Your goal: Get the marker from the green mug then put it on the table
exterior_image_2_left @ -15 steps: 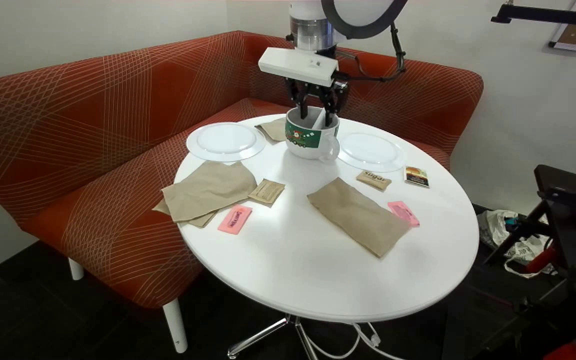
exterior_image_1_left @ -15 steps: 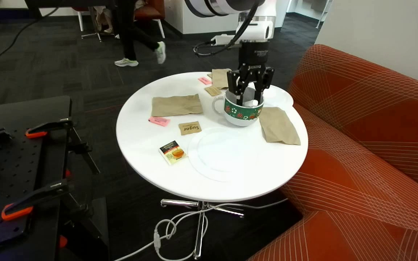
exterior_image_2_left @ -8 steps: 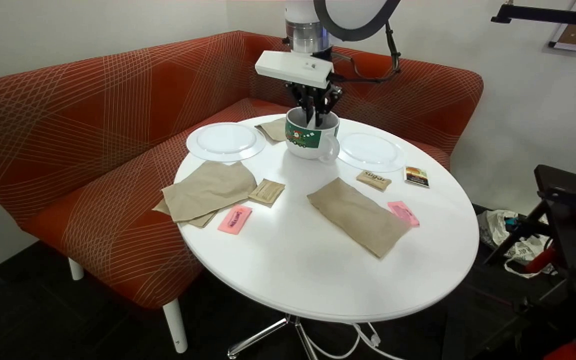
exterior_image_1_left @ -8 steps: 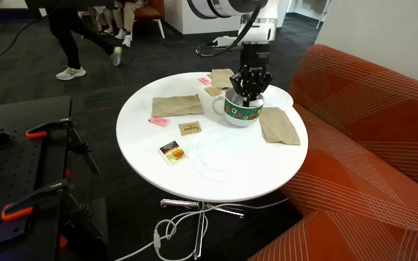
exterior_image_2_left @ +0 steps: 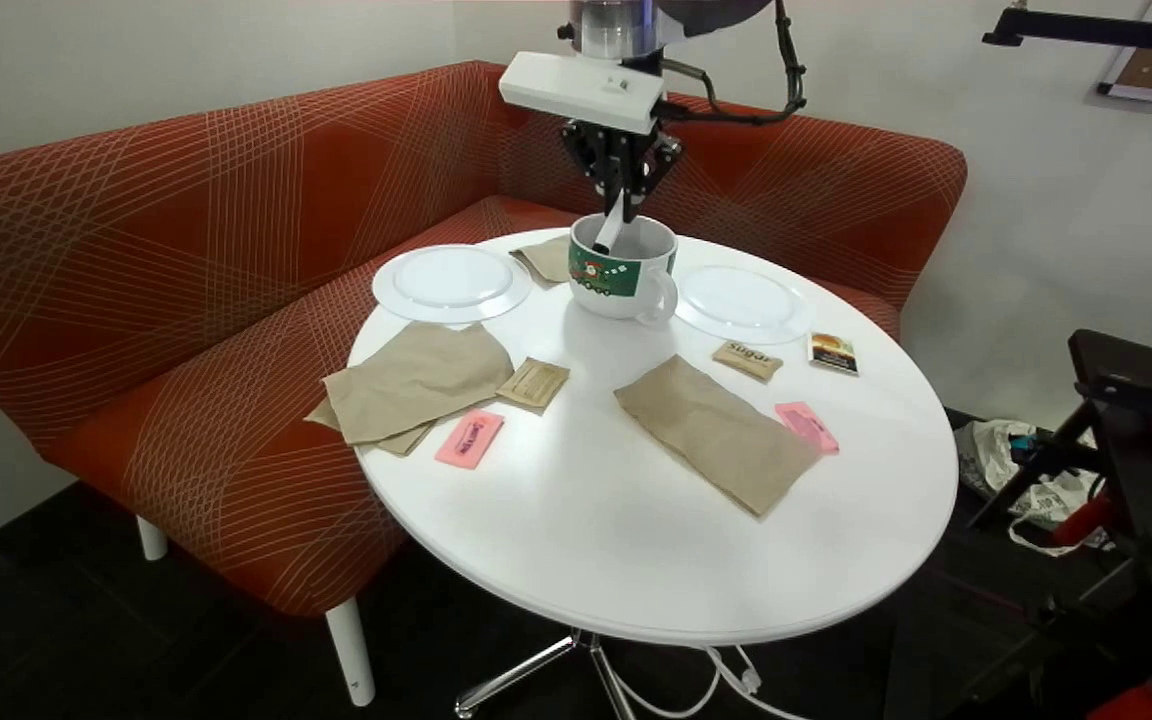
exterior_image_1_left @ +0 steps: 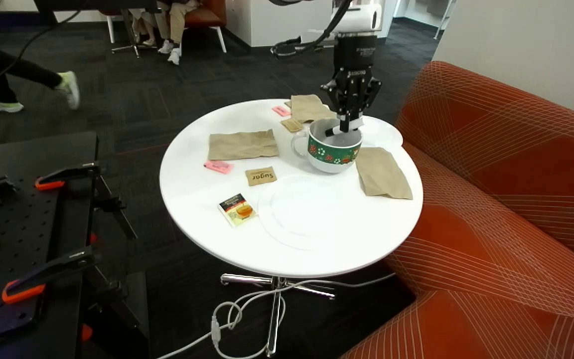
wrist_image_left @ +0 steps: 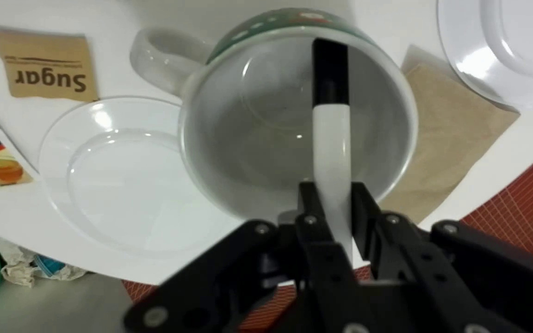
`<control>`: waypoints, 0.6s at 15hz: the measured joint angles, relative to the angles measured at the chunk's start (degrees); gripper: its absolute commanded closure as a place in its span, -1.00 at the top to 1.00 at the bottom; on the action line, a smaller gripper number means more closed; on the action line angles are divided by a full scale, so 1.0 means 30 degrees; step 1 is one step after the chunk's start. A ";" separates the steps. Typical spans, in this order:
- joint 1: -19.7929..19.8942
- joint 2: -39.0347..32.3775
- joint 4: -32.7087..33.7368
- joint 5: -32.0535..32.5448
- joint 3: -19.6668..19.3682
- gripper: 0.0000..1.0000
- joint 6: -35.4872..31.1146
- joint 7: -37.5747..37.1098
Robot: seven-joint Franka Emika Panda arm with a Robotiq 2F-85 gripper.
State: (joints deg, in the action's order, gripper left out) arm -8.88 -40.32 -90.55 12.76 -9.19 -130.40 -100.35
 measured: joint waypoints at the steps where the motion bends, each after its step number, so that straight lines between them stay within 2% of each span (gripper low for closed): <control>1: -0.0156 0.0563 -0.0314 0.0141 -0.0141 -0.90 0.0004 -0.0038; 5: -0.0747 0.3352 -0.2005 0.0826 -0.0378 -0.90 0.0287 -0.0075; 9: -0.1018 0.5954 -0.3709 0.0947 0.0296 -0.90 0.0804 -0.0022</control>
State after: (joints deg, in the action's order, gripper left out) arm -11.94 -22.46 -101.67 15.60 -8.30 -127.98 -100.41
